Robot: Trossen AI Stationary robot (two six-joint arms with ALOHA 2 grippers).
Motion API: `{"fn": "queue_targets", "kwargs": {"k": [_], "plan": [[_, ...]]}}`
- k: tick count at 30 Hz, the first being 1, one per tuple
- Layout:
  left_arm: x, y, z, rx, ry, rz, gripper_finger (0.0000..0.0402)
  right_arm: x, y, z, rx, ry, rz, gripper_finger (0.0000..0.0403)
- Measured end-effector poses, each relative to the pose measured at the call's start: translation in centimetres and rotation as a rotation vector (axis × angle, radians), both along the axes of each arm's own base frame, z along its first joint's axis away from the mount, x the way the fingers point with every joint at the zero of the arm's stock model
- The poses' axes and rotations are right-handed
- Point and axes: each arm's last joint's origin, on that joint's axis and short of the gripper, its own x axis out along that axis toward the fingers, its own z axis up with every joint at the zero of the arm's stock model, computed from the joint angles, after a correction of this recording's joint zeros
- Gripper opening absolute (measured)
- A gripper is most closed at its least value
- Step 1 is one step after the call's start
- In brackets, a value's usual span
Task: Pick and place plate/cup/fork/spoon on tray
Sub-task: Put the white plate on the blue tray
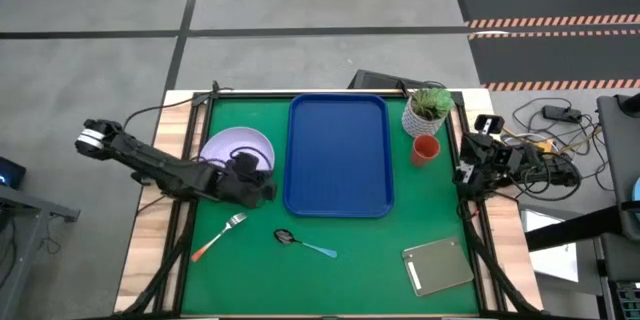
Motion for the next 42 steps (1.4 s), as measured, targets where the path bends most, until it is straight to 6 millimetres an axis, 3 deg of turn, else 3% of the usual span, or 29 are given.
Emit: {"fn": "queue_targets", "kwargs": {"k": [4,9,15,25,36,42], "plan": [[0.7,-0.3,-0.9,-0.164,0.240,0.093,0.0000,-0.1,0.0,0.1,-0.009,-0.003,-0.010,0.0009],[2.3,-0.6,-1.6,-0.210,0.370,0.094,0.0000,-0.1,0.0,0.1,-0.039,0.002,-0.044,0.0009],[2.6,0.0,-1.7,-0.257,0.395,0.101,0.0000,-0.1,0.0,0.1,-0.056,0.004,-0.063,0.0009],[2.1,1.0,-0.1,-0.254,0.367,0.015,0.0004,-0.1,0.0,0.2,-0.060,0.001,-0.069,0.0009],[2.3,1.0,-0.5,-0.208,0.422,-0.077,0.0094,-0.1,0.0,0.2,-0.055,0.000,-0.063,0.0009],[2.6,1.0,-1.1,-0.177,0.463,-0.101,0.0106,-0.1,0.0,0.2,-0.054,-0.001,-0.063,0.0009]]}}
